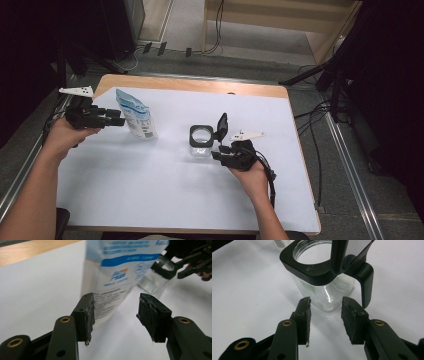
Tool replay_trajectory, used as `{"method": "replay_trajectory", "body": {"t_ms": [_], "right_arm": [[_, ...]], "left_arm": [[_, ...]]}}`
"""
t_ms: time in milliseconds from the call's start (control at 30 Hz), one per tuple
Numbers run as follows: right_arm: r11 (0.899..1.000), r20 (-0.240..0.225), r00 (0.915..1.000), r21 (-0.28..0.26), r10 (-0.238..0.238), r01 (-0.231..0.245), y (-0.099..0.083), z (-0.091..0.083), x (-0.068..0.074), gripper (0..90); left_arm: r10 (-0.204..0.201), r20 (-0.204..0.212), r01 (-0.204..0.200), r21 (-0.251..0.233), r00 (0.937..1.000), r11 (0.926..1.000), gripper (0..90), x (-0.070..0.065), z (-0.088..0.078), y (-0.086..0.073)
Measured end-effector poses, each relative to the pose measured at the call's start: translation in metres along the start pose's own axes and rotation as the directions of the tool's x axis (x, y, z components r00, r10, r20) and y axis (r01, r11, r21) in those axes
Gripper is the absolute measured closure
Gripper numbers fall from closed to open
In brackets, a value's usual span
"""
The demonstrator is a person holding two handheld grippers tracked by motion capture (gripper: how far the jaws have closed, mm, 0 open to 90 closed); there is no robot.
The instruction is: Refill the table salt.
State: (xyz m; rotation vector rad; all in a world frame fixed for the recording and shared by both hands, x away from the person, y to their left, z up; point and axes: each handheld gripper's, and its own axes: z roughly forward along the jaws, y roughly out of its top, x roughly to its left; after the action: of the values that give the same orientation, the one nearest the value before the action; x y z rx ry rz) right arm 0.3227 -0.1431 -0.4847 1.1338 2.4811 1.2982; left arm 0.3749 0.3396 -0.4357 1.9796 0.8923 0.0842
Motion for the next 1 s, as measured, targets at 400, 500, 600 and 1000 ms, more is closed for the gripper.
{"method": "replay_trajectory", "body": {"t_ms": [400, 500, 600, 1000], "right_arm": [[1.000, 0.013, 0.9999, 0.009, 0.008, -0.008, -0.007, -0.003, 0.001, 60.5], [1.000, 0.017, 0.9998, 0.008, 0.008, -0.008, -0.008, -0.004, 0.001, 60.4], [1.000, 0.016, 0.9998, 0.010, 0.010, -0.010, -0.009, -0.004, 0.001, 60.4], [1.000, 0.014, 0.9999, 0.010, 0.004, -0.004, -0.009, -0.003, 0.002, 60.3]], "left_arm": [[0.038, 0.060, -0.035, -0.046, 0.9975, 0.9983, 47.7, 0.014, 0.014, 0.015], [0.036, 0.078, -0.032, -0.052, 0.9963, 0.9982, 49.1, 0.015, 0.020, 0.015], [0.057, 0.077, -0.053, -0.056, 0.9954, 0.9970, 51.7, 0.014, 0.022, 0.016], [0.102, 0.144, -0.101, -0.016, 0.9843, 0.9948, 71.2, 0.000, 0.017, 0.017]]}}
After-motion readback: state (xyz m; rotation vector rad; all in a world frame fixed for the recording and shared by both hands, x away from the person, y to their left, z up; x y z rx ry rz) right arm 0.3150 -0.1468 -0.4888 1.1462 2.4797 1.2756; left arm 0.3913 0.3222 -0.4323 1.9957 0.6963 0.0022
